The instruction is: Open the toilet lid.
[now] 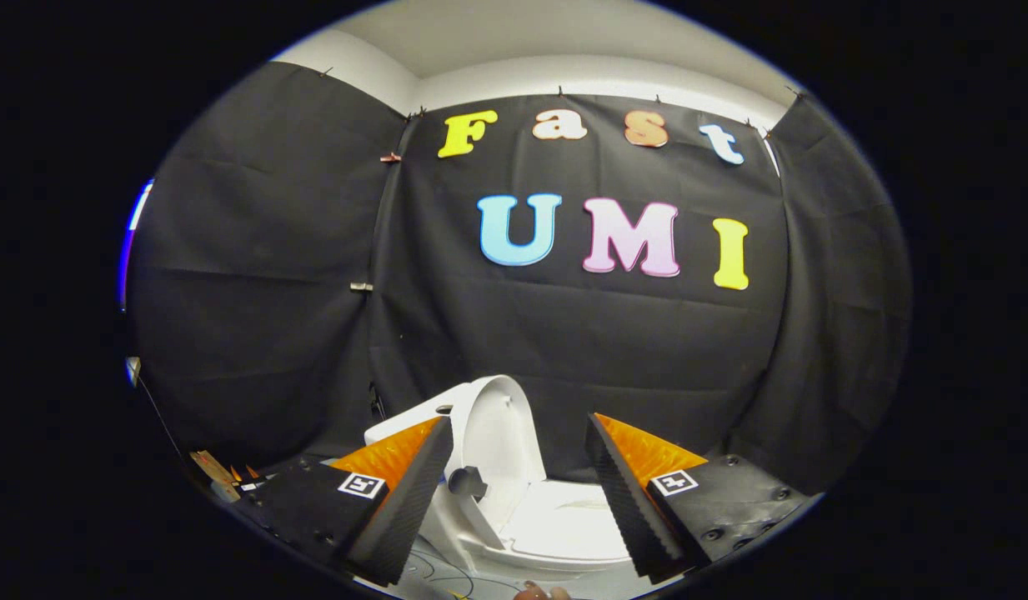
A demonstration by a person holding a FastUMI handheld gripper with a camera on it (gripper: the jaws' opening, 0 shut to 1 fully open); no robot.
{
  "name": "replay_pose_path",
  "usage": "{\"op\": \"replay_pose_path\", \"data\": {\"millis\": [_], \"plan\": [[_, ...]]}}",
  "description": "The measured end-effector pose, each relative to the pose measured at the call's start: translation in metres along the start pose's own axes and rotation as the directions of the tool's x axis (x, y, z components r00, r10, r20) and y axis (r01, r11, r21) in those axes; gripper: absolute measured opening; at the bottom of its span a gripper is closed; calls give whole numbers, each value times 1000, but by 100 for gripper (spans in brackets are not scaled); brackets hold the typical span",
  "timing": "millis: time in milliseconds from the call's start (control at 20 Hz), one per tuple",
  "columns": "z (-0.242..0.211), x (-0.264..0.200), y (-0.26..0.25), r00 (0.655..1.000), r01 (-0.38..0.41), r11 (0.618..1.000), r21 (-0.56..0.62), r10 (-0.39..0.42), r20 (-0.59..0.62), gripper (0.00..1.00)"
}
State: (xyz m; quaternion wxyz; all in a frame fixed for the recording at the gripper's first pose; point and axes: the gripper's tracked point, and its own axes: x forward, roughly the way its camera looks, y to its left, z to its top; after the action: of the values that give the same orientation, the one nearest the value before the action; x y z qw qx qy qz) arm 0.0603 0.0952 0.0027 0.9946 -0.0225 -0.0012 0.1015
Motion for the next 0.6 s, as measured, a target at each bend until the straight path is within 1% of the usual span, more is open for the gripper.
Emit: {"op": "replay_pose_path", "data": {"millis": [150, 300, 600], "plan": [[28, -31, -12, 998, 20, 1000, 8, -20, 52, 98], [46, -52, -28, 994, 47, 998, 35, -51, 97, 99], [52, -70, -55, 990, 101, 994, 44, -105, 94, 99]]}}
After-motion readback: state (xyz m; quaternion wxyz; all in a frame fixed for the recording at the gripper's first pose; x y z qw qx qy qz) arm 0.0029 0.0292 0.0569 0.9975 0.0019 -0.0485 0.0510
